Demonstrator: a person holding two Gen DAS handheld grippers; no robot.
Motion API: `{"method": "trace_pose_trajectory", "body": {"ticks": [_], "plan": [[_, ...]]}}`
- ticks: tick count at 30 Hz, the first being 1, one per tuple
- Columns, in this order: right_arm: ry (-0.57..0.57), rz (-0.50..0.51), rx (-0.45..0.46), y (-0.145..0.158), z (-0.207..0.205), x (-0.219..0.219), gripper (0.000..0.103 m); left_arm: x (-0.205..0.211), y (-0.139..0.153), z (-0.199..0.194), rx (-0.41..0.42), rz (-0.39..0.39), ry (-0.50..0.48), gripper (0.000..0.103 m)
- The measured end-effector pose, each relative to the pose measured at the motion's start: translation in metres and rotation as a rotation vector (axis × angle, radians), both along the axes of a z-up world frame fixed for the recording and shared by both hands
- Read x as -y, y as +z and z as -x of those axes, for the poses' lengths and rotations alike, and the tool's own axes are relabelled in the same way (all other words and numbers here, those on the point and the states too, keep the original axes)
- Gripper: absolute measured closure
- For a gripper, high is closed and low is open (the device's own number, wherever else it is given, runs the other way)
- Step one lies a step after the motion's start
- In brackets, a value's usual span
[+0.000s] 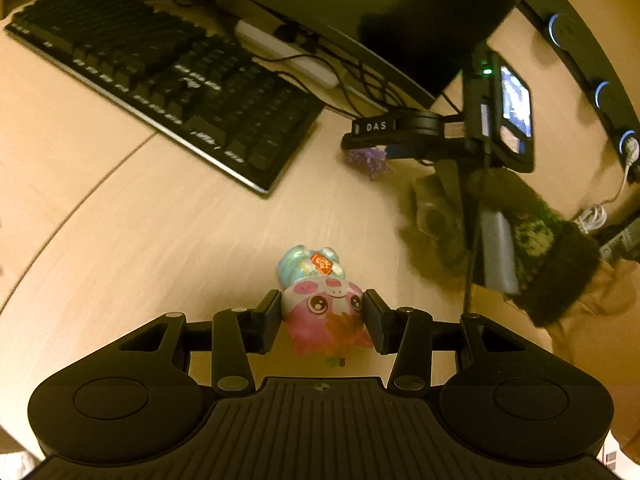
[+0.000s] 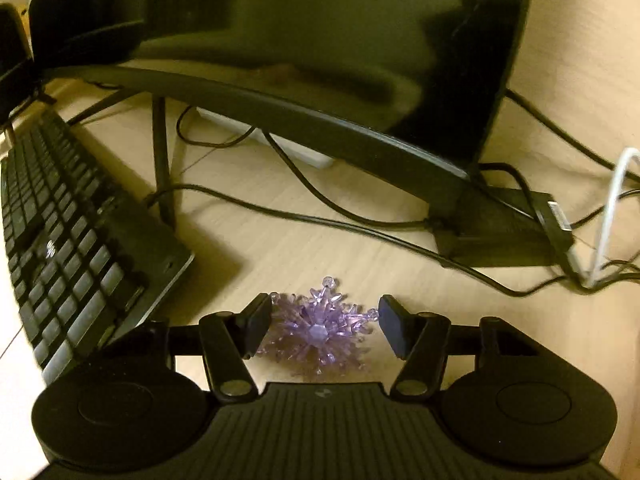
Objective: Organize objects
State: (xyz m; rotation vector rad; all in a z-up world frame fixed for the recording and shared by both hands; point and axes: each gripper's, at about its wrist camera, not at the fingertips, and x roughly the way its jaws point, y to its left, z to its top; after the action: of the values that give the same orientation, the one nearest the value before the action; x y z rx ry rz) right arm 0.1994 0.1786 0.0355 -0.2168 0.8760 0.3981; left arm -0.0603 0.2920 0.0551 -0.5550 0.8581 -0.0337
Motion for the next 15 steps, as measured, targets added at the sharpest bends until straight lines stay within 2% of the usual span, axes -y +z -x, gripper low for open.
{"method": "trace_pose_trajectory", "body": {"ticks": [5, 10, 15], "plan": [[-0.015, -0.077, -0.011, 0.037, 0.047, 0.045, 0.044, 0.027, 0.003, -0.013, -0.017, -0.016, -0.091, 0.054], [-0.023, -0.065, 0.027, 0.067, 0.139, 0.125, 0.044, 0.076, 0.005, -0.018, -0.041, -0.045, -0.2, 0.054], [-0.119, -0.003, 0.024, 0.059, 0.214, 0.214, 0.044, 0.138, 0.009, -0.029, -0.065, -0.038, -0.29, 0.054]]}}
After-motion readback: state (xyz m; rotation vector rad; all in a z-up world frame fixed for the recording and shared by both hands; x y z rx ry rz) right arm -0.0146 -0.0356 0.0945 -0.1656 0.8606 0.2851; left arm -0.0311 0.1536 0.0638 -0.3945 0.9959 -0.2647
